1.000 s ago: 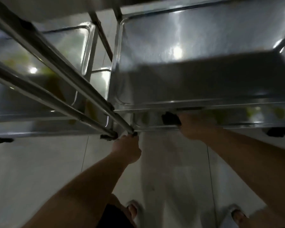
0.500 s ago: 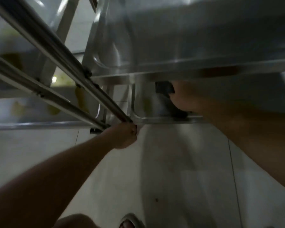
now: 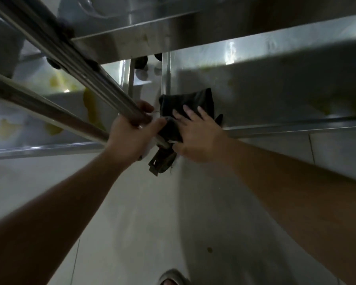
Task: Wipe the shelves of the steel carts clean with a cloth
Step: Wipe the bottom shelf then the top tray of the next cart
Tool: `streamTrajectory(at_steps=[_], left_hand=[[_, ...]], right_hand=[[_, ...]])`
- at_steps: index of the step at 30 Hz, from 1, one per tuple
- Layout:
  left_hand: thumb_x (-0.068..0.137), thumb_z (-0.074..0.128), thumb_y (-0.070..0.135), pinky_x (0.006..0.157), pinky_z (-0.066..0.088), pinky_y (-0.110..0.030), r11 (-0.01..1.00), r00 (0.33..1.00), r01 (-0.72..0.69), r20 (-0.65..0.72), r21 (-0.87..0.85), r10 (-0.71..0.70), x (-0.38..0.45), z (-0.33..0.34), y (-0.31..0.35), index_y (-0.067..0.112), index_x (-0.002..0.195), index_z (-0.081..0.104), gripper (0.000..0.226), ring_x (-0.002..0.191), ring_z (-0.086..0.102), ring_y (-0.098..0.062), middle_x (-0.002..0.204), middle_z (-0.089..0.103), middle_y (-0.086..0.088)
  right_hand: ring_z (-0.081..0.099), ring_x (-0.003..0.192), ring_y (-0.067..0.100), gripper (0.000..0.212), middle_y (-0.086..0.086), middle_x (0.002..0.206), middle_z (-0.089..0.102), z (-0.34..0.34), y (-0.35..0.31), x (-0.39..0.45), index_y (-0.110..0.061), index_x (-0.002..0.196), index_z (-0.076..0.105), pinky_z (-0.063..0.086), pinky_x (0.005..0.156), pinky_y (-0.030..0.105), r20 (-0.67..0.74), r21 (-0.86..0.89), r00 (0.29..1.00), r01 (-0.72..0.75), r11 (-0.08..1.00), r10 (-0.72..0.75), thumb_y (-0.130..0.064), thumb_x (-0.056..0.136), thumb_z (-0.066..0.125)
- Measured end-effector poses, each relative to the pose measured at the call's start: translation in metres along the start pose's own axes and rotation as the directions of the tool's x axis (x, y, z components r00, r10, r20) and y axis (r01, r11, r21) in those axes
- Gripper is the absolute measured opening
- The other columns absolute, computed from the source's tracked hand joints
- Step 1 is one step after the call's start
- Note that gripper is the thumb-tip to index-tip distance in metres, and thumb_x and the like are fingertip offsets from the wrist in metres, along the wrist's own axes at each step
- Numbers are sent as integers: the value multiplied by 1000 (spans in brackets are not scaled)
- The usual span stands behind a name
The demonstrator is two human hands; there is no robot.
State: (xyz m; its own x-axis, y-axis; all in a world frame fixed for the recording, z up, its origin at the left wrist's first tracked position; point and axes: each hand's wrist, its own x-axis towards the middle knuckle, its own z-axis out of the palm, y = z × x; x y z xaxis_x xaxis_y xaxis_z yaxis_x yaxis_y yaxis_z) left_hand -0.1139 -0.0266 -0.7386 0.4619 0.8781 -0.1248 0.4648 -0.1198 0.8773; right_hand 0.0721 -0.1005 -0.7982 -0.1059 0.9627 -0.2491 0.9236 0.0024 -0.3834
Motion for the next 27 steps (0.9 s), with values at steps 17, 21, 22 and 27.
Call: streamTrajectory(at_steps=[17, 21, 22, 27], left_hand=[[77, 60, 18, 60, 53, -27, 909, 940, -126, -341, -398, -19, 8, 46, 1, 18, 69, 53, 10, 56, 56, -14, 56, 55, 4], [79, 55, 10, 59, 52, -28, 918, 928, -126, -373, -377, -26, 9, 49, 1, 17, 68, 52, 14, 55, 55, -14, 54, 53, 3], [79, 55, 10, 59, 52, -27, 916, 928, -122, -372, -381, -31, 8, 50, 1, 18, 67, 53, 15, 55, 55, -13, 54, 53, 3], [71, 61, 18, 58, 52, -25, 903, 926, -121, -376, -412, -47, 7, 49, 3, 26, 61, 54, 14, 53, 53, -13, 55, 52, 2]], right_hand=[[9, 158, 38, 91, 14, 172, 12, -28, 145, -63, -12, 165, 17, 9, 128, 47, -134, -163, 927, -368, 915, 349, -66, 94, -1], [4, 157, 42, 100, 18, 172, 7, -63, 230, -84, -9, 164, 15, 4, 127, 55, -148, -69, 762, -644, 762, 630, -67, 86, -5], [1, 157, 42, 94, 16, 173, 4, -65, 232, -78, -11, 165, 12, 2, 127, 56, -160, -9, 694, -712, 702, 702, -65, 89, -2], [-3, 157, 42, 79, 11, 173, 1, -59, 151, 5, -11, 165, 9, 0, 127, 54, -220, 230, 546, -776, 587, 808, -56, 101, 14]])
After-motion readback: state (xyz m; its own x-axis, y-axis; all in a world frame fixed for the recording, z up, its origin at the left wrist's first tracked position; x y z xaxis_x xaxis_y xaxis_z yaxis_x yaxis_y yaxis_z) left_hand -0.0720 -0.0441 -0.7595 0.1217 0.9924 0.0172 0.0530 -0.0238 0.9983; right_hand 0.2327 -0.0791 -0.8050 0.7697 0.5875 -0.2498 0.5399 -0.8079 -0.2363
